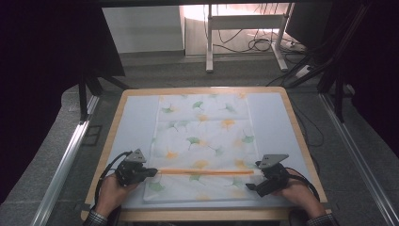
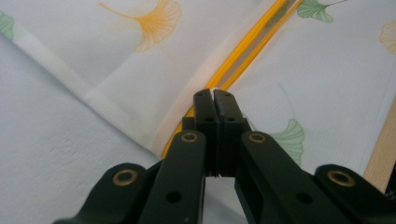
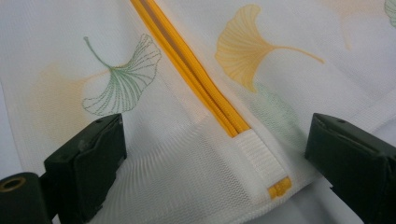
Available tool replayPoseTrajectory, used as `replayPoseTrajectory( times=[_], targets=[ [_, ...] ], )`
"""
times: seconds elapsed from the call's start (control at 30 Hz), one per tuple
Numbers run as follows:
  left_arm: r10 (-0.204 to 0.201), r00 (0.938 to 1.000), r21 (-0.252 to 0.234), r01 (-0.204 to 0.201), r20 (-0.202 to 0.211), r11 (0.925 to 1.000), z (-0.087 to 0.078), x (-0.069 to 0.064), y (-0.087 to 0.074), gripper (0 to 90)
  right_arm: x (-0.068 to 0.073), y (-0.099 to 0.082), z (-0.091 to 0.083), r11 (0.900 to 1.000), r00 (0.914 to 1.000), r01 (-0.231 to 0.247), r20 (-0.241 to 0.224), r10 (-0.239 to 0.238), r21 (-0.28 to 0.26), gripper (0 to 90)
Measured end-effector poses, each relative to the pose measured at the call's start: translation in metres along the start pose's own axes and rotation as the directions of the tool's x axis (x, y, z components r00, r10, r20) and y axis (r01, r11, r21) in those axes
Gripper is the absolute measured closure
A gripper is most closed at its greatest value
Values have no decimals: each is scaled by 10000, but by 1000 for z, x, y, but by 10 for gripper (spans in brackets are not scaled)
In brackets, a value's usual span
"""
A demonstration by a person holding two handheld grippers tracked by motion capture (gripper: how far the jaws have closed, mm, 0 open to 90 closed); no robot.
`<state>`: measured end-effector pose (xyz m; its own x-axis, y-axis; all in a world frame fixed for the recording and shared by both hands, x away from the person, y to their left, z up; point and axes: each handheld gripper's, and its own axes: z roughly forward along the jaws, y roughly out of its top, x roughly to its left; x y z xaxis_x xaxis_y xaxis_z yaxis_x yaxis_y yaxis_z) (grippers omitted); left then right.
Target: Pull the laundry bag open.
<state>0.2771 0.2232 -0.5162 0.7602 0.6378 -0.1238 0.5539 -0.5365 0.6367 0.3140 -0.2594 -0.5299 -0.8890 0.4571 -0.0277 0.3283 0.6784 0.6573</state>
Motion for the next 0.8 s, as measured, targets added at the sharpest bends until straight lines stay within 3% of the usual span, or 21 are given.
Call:
replayPoseTrajectory(
  times=[0.8],
  targets=[
    [-584,9979,1,584,-266,9983,-15,14,-22,900,0,0,0,10000,10000,-9,13,9,-2,52]
  ],
)
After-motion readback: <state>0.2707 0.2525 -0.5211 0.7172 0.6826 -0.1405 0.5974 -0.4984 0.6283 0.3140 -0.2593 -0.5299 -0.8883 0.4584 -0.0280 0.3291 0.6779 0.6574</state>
